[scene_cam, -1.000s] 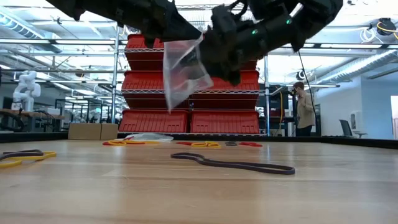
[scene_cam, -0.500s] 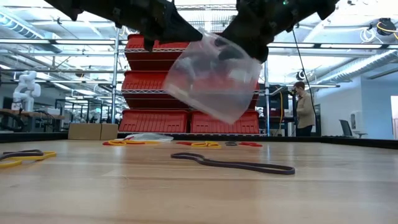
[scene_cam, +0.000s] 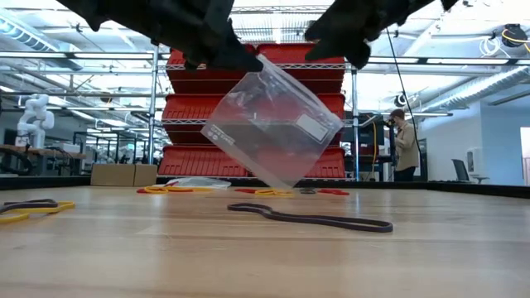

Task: Sort rubber bands
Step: Put the bottom center purple rubber band into the top right transparent zip lock bag

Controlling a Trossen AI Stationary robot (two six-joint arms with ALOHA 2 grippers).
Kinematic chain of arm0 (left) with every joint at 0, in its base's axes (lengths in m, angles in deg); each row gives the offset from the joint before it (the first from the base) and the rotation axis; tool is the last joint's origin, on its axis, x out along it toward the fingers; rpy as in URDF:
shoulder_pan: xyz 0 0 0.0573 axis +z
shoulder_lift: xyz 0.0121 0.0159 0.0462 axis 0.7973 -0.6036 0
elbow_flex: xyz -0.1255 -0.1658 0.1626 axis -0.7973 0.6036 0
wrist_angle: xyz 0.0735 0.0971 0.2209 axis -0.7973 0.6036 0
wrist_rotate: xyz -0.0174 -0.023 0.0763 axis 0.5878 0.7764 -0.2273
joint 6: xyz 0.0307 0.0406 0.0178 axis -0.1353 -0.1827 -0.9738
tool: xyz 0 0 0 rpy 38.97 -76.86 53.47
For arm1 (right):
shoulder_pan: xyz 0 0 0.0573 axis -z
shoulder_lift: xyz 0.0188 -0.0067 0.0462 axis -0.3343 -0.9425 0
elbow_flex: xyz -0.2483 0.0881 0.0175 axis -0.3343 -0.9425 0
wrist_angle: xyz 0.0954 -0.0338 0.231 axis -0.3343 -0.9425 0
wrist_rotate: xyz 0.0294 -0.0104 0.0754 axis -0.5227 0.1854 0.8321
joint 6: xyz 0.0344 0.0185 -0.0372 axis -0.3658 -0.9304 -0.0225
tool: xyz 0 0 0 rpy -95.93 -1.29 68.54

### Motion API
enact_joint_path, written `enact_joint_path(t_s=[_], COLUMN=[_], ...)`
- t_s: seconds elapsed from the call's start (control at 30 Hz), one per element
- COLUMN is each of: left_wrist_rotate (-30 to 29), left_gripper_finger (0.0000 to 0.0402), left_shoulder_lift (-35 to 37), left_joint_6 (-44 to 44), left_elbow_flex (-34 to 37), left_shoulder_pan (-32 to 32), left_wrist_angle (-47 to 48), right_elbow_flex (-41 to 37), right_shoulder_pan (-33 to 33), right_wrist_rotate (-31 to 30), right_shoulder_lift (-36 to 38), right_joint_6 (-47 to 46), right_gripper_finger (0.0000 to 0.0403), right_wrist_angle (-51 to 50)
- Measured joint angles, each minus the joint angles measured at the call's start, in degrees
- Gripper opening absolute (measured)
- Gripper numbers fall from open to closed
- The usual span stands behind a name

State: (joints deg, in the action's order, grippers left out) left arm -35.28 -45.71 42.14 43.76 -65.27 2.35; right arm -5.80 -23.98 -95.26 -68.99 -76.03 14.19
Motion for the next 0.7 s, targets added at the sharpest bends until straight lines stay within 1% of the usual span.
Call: enact_joint_path(t_s=[0.1, 0.2, 0.33, 0.47, 0.63, 0.7], left_wrist_rotate=[-0.1, -0.1, 0.0, 0.2, 0.2, 0.1], left_gripper_finger=[0.0, 0.0, 0.0, 0.0, 0.0, 0.0], left_shoulder_lift=[1.1, 2.4, 3.6, 4.7, 6.9, 7.9], left_joint_6=[0.0, 0.0, 0.1, 0.2, 0.2, 0.1], left_elbow_flex=[0.0, 0.0, 0.0, 0.0, 0.1, 0.1], left_shoulder_pan=[0.0, 0.0, -0.4, -1.8, -3.1, -3.5], left_wrist_angle=[1.3, 2.8, 4.8, 7.2, 9.3, 9.9], right_elbow_flex=[0.1, 0.0, 0.0, 0.5, 6.8, 10.7], right_shoulder_pan=[-3.1, -7.1, -12.3, -15.7, -18.0, -18.5], right_wrist_rotate=[0.1, -1.3, -6.8, -8.9, -9.1, -9.1], right_shoulder_lift=[0.3, -2.6, -9.6, -17.3, -27.0, -30.6], right_joint_6=[-1.6, -6.4, -13.6, -21.1, -24.5, -25.0], right_gripper_finger=[0.0237, 0.0231, 0.0217, 0.0217, 0.0225, 0.0226], right_wrist_angle=[-2.4, -3.3, -2.9, 0.8, 0.6, -1.8])
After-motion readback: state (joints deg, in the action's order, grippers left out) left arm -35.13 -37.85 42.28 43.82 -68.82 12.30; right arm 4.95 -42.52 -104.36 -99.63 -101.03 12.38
